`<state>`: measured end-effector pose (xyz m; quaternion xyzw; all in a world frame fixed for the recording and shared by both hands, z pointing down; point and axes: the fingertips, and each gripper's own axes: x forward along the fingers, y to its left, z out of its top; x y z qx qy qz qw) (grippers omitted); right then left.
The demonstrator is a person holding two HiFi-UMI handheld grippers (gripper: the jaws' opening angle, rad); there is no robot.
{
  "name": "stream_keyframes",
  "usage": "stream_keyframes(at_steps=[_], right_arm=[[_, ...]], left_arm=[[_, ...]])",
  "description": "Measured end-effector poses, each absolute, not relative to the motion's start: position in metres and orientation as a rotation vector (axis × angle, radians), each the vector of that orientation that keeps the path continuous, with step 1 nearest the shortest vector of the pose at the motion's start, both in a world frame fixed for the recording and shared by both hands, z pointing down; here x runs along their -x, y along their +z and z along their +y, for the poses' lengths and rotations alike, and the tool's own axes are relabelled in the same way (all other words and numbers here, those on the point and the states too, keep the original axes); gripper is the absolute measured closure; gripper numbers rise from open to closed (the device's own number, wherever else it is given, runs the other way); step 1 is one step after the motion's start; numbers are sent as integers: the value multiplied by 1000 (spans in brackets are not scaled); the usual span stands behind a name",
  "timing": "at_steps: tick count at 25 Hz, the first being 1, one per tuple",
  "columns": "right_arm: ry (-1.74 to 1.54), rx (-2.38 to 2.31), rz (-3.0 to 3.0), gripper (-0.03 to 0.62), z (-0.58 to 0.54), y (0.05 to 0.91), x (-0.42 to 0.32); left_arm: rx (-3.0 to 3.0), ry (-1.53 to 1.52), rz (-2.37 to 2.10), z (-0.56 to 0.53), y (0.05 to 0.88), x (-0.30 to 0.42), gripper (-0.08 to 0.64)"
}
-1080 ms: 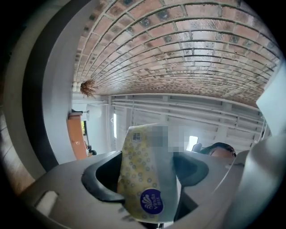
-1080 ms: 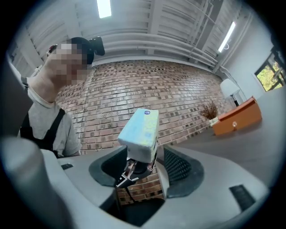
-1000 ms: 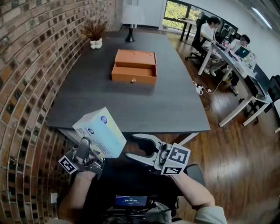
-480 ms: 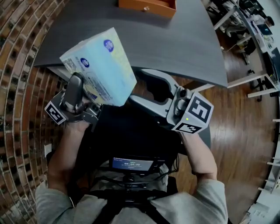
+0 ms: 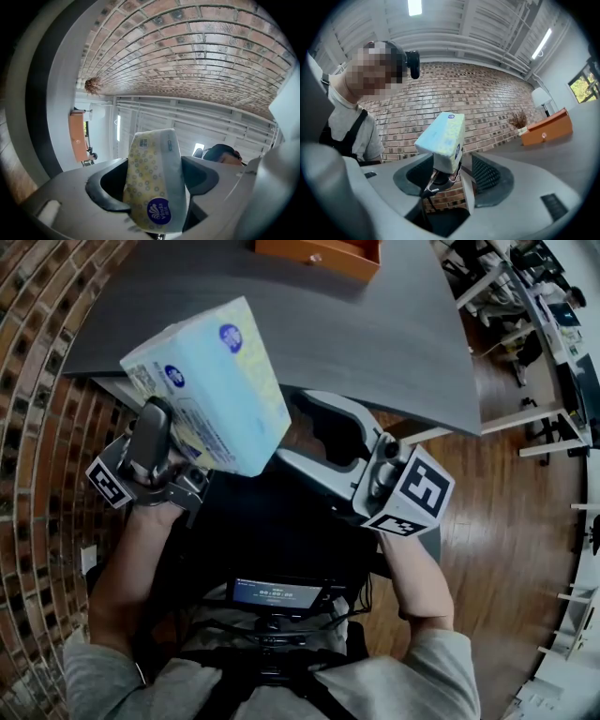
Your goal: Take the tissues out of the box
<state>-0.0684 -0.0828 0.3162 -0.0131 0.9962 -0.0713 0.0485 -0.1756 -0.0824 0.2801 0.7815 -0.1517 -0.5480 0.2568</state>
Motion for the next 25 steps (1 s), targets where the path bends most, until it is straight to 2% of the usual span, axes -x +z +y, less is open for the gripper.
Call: stream_keyframes(at_steps=[25], right_arm=[[-224, 71, 3045, 337, -80, 323, 53]], left_arm=[[-2046, -1534, -404, -78, 286, 176, 207]])
